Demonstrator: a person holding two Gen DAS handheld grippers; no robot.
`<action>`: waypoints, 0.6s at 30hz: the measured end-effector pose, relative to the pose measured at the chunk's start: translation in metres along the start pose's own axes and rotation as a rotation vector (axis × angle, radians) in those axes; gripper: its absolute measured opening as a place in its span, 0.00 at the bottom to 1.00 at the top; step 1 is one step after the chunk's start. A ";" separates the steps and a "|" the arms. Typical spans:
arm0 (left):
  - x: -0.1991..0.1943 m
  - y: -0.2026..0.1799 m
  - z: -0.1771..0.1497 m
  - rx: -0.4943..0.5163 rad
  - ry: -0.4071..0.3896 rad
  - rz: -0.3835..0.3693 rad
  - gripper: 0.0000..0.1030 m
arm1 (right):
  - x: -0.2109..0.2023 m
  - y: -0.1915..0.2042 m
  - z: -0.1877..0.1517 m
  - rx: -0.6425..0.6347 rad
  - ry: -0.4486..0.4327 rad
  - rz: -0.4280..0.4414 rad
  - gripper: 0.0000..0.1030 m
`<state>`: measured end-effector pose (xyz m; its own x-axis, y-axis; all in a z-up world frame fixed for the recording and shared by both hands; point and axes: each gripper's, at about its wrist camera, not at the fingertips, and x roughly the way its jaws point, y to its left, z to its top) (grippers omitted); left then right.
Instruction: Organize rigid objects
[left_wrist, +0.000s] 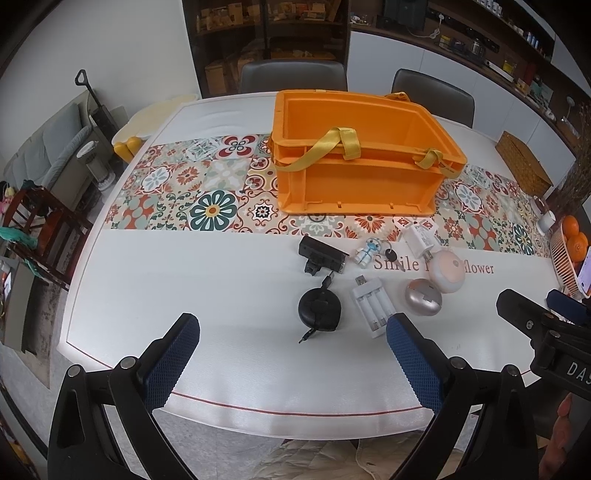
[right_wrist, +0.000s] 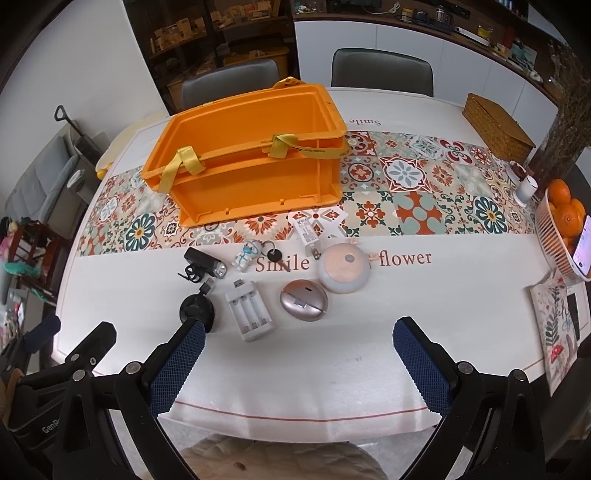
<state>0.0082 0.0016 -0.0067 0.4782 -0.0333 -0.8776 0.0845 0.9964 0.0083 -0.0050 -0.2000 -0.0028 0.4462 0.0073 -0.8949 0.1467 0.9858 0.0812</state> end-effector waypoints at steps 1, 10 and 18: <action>0.001 0.000 0.001 0.001 0.001 -0.002 1.00 | 0.001 0.000 0.000 0.001 0.001 0.000 0.99; 0.017 0.003 0.006 -0.003 0.027 -0.008 1.00 | 0.015 0.002 0.006 0.015 0.025 0.008 0.99; 0.048 0.001 0.015 0.016 0.033 0.003 1.00 | 0.042 -0.005 0.021 0.032 0.020 0.024 0.99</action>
<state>0.0439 -0.0001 -0.0418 0.4494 -0.0270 -0.8929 0.0970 0.9951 0.0187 0.0315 -0.2082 -0.0314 0.4322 0.0342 -0.9011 0.1648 0.9794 0.1162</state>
